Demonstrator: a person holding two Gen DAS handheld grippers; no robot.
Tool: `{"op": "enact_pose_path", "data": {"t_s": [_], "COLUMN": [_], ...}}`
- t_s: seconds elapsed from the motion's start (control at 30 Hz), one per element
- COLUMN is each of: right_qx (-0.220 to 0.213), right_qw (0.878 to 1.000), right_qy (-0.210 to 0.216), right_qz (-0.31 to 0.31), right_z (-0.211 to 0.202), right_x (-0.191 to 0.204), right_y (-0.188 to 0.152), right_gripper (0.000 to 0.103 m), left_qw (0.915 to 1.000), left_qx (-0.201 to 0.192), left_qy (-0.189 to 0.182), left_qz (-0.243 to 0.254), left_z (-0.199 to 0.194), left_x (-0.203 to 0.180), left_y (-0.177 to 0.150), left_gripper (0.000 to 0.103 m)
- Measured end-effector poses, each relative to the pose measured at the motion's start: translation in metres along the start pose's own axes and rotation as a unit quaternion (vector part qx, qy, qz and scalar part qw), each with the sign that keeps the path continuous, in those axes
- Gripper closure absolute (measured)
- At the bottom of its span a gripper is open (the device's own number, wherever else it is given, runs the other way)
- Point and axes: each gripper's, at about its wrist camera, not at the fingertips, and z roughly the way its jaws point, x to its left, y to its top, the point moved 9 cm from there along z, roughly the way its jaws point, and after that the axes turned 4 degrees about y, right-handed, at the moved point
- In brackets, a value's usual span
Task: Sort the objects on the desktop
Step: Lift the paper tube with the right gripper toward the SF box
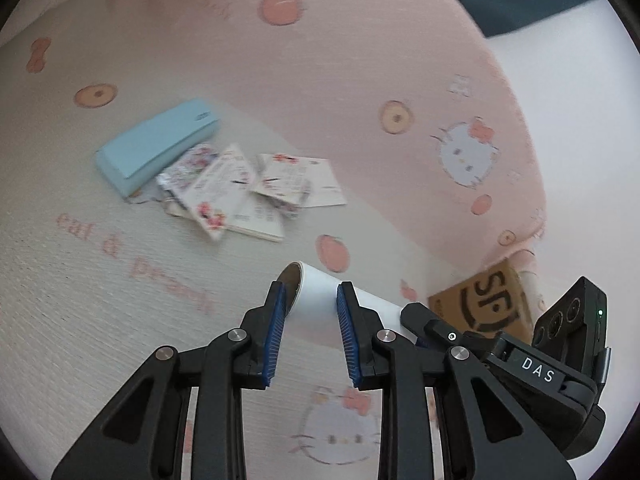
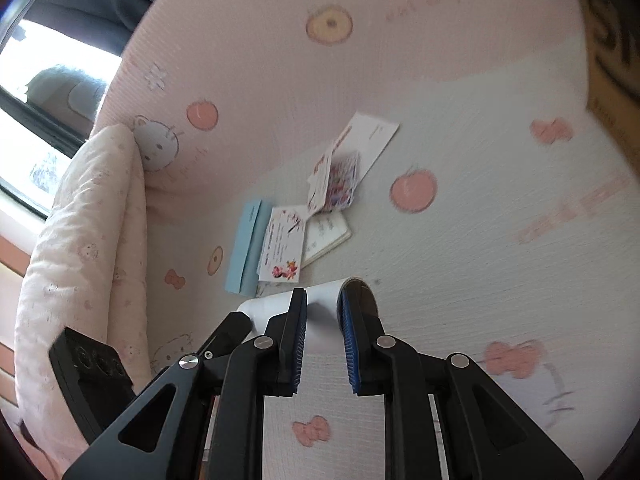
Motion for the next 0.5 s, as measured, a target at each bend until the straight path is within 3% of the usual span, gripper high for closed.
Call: {"op": "enact_pose_path", "data": {"t_s": [0.5], "right_qx": [-0.061], "right_qw": [0.998], "right_qy": [0.009], "right_qz": [-0.025], "right_z": [-0.122], "right_x": [-0.036], "right_y": [0.029], "right_gripper": [0.088], "left_qw": [0.9988], "left_qx": [-0.004], "left_qy": [-0.036], "left_qz": [0.033], "left_z": [-0.014], "left_x": [-0.111], "left_y": [-0.041], "left_gripper": [0.074]}}
